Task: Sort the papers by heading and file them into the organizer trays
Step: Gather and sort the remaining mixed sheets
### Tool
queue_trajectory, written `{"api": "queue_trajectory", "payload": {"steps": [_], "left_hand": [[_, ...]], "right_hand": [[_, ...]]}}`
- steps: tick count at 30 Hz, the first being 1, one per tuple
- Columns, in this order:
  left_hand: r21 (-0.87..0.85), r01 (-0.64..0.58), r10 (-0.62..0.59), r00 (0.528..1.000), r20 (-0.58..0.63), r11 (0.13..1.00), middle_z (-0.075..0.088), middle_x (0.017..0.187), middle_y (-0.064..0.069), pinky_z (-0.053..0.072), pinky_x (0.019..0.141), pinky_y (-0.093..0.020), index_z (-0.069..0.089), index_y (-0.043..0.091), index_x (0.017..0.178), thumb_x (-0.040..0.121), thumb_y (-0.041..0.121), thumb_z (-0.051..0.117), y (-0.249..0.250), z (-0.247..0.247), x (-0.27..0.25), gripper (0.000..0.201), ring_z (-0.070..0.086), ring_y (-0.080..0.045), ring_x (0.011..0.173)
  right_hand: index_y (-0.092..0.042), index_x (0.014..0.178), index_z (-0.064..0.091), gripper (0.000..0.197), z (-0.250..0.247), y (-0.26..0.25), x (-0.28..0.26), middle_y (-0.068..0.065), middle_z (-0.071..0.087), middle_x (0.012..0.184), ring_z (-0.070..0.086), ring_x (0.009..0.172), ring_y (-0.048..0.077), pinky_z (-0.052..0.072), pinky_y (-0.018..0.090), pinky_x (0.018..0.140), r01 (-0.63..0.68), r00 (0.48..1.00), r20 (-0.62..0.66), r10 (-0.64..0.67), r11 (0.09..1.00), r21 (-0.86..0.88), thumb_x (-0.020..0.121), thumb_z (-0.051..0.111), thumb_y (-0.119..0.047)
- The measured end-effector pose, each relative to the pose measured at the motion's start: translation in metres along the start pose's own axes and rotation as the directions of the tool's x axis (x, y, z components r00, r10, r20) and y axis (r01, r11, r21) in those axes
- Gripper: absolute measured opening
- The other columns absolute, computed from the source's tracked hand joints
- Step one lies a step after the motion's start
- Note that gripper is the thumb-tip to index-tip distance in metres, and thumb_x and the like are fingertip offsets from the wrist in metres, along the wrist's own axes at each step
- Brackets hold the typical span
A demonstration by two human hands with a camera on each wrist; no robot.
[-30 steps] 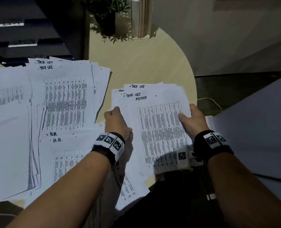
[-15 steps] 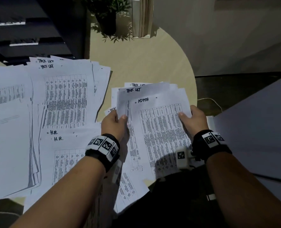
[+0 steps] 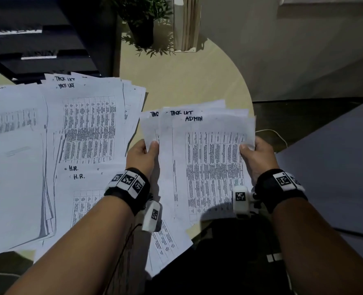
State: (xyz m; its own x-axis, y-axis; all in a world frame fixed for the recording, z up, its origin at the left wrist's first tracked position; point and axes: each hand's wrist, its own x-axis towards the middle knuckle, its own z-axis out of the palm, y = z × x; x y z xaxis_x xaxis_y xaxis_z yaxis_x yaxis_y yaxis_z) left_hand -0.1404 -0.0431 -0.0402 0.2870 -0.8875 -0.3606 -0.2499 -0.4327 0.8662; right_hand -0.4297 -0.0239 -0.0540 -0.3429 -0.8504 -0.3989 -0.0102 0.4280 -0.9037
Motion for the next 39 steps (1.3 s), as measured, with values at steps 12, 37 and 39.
{"api": "queue_trajectory", "payload": {"steps": [12, 37, 39], "left_hand": [[0.070, 0.061, -0.067, 0.995, 0.080, 0.996, 0.060, 0.083, 0.001, 0.041, 0.077, -0.026, 0.061, 0.016, 0.088, 0.101, 0.034, 0.046, 0.007, 0.009, 0.004, 0.027, 0.058, -0.019, 0.083], [-0.111, -0.027, 0.047, 0.982, 0.180, 0.993, 0.069, 0.091, 0.001, 0.051, 0.072, -0.013, 0.062, -0.002, 0.105, 0.087, -0.014, 0.056, 0.001, 0.013, -0.010, 0.022, 0.065, 0.000, 0.077], [-0.150, -0.017, 0.047, 0.979, 0.197, 0.988, 0.065, 0.085, -0.006, 0.052, 0.066, -0.014, 0.063, -0.003, 0.101, 0.085, -0.019, 0.057, 0.002, 0.011, -0.012, 0.024, 0.063, -0.001, 0.067]], "right_hand": [[-0.030, 0.115, 0.062, 0.045, -0.005, 0.003, -0.005, 0.003, 0.070, 0.118, 0.065, 0.113, 0.024, 0.050, 0.045, 0.099, 0.023, 0.996, 0.085, -0.030, 0.996, 0.081, 0.092, 0.054, 0.008], [-0.022, 0.121, 0.061, 0.030, -0.011, 0.001, -0.003, 0.003, 0.072, 0.116, 0.067, 0.110, 0.021, 0.050, 0.040, 0.098, -0.053, 0.994, 0.103, 0.040, 0.990, 0.134, 0.097, 0.055, -0.005], [-0.023, 0.118, 0.060, 0.030, -0.010, 0.001, -0.003, 0.004, 0.071, 0.117, 0.066, 0.113, 0.023, 0.048, 0.044, 0.102, -0.042, 0.992, 0.126, 0.026, 0.991, 0.126, 0.096, 0.055, -0.003]]}}
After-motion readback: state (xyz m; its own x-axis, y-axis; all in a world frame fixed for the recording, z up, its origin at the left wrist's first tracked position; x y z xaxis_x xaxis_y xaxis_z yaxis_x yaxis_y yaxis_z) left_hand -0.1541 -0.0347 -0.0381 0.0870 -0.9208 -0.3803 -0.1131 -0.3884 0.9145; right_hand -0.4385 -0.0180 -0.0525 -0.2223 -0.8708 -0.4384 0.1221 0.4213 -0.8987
